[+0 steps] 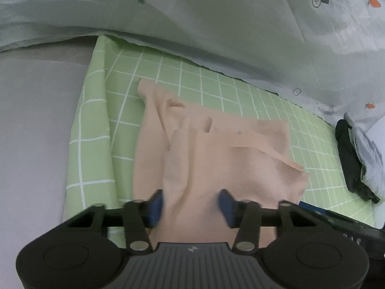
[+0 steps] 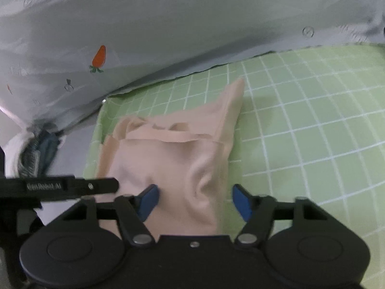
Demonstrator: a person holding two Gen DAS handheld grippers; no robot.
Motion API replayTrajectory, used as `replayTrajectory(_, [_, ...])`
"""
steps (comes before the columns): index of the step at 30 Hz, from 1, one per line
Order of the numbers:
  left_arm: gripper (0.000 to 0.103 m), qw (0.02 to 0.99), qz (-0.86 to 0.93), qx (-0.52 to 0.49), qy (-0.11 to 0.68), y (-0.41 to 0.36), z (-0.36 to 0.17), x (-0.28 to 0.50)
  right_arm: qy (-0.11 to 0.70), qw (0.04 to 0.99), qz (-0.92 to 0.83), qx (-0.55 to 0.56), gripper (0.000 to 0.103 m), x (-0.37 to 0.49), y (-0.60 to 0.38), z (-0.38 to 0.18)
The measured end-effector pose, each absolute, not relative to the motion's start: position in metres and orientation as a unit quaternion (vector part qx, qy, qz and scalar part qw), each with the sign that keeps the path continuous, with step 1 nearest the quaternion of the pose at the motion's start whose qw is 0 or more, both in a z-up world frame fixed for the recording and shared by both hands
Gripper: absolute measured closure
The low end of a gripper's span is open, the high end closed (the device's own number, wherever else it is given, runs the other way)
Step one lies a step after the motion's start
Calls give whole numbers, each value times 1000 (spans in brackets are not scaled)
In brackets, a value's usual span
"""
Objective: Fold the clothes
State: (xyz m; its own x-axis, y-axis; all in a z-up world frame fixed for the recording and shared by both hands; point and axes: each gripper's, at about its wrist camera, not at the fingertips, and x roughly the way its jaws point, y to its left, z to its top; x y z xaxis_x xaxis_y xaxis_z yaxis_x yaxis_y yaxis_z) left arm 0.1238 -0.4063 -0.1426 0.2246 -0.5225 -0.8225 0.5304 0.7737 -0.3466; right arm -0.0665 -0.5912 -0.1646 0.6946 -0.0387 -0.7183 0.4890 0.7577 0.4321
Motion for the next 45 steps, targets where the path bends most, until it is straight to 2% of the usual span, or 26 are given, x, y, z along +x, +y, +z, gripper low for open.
replayTrajectory(1, [78,788,-333,8,518,-406,-139,122,363,866,-143,313,72,-65,-592,-163])
replayTrajectory(2, [91,794,-328,14,512,-405,-135,120,367,867,-138,307,85,-63,-592,-160])
replayTrajectory(4, [95,807,-320,20,496,-403,-122,115,372,881,-140,256,97,-62,-586,-143])
replayTrajectory(12, [95,847,-344,-46,402,-403,-57,148,263,943,-126,160,98,-45,-602,-63])
replayTrajectory(15, [95,857,-327,-23,399,-425,-78,178,263,945,-152,122,98,-14,-614,-76])
replayTrajectory(19, [92,842,-279,24,462,-449,-135,193,330,912,-190,155,98,20,-629,-132])
replayTrajectory(20, [85,838,-264,33,476,-452,-148,193,350,902,-201,155,97,24,-627,-145])
replayTrajectory(21, [75,837,-250,41,486,-452,-159,192,367,892,-213,155,96,26,-625,-158])
replayTrajectory(22, [71,836,-243,41,491,-450,-166,190,379,884,-225,157,90,26,-623,-168])
replayTrajectory(24, [66,835,-248,35,490,-444,-171,185,377,878,-244,165,74,21,-621,-169])
replayTrajectory(26, [57,829,-267,46,489,-441,-168,182,375,873,-260,173,48,16,-618,-169])
replayTrajectory(27, [48,827,-273,54,489,-440,-166,181,374,872,-261,177,43,13,-617,-165])
replayTrajectory(28, [39,825,-277,65,488,-441,-164,181,374,870,-263,183,29,9,-616,-163])
replayTrajectory(29, [23,825,-277,75,488,-441,-162,180,374,869,-265,189,21,5,-615,-160])
replayTrajectory(32, [21,819,-284,76,493,-434,-159,173,383,860,-263,210,19,-4,-610,-159])
replayTrajectory(36, [21,796,-298,23,527,-420,-169,171,382,850,-254,258,19,-22,-607,-168])
replayTrajectory(40, [21,795,-303,3,525,-418,-173,169,376,840,-256,294,20,-18,-611,-171])
replayTrajectory(42, [23,794,-313,7,521,-423,-177,168,379,845,-250,282,21,-9,-611,-170])
replayTrajectory(43, [23,795,-315,10,519,-427,-178,168,381,846,-247,279,26,-5,-611,-169])
replayTrajectory(44, [26,794,-318,10,518,-429,-179,168,382,847,-244,276,29,-2,-611,-169])
replayTrajectory(45, [43,793,-322,6,518,-430,-178,167,384,848,-241,273,30,1,-612,-169])
